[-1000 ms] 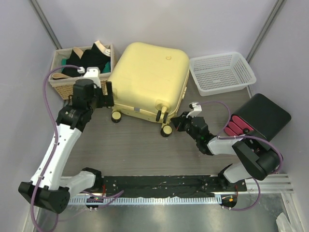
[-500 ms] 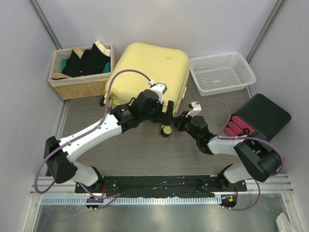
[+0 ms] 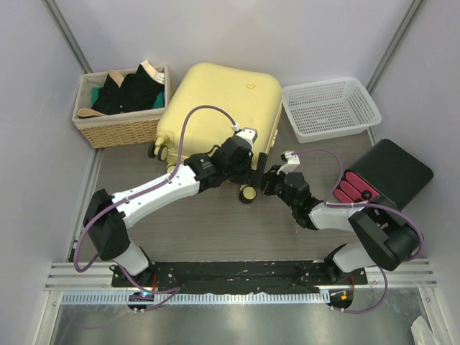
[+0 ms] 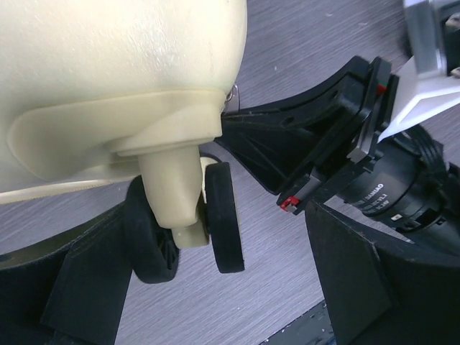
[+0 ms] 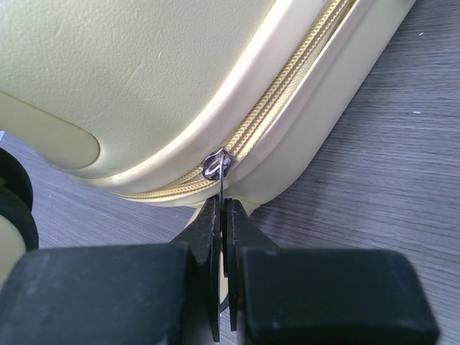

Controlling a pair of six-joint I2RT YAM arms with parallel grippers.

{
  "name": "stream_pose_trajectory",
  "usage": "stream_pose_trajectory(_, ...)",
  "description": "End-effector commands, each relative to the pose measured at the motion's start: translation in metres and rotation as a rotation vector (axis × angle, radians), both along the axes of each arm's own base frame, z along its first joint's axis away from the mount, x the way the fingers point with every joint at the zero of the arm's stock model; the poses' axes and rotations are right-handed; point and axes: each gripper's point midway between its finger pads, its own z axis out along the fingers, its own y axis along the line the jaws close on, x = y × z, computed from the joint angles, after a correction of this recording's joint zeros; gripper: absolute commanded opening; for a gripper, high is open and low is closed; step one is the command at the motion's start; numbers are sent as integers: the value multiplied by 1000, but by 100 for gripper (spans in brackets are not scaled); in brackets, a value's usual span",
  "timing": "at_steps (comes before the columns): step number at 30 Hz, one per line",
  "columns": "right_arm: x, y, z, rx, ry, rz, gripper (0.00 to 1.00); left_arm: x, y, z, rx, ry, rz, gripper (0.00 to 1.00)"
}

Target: Open, take out, and arrange the luggage

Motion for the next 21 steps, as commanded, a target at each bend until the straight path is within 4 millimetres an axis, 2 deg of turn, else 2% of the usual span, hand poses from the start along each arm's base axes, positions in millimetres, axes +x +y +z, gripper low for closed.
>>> stream_pose_trajectory(1,11,3,23,32,-51,-15,1,5,-3,16,-27,-43,34,100)
stream_pose_trajectory(6,11,3,21,33,-47,-11,1,12,-3,9,8,-58,39,86)
stream_pose_trajectory(7,10,4,21,34,-48,-10,1,12,-2,7,16,-60,41,79)
stream_pose_trajectory(9,11,3,22,34,-50,-13,1,16,1,8,28,-79,58,73)
stream_pose_trajectory(12,10,3,22,30,-51,-15,1,20,3,5,41,-94,69,57)
stream_pose_trajectory(13,11,2,22,30,-51,-16,1,20,4,5,48,-98,71,46)
stream_pose_trajectory(15,11,1,22,26,-48,-24,1,22,5,-1,66,-96,73,30)
stream_pose_trajectory(16,11,0,21,24,-44,-27,1,22,7,-2,77,-99,75,11)
stream_pose_trajectory(17,11,0,20,18,-42,-30,1,22,7,-4,83,-96,76,1)
stream_pose_trajectory(21,13,-8,21,4,-38,-65,1,18,16,-17,100,-82,97,0)
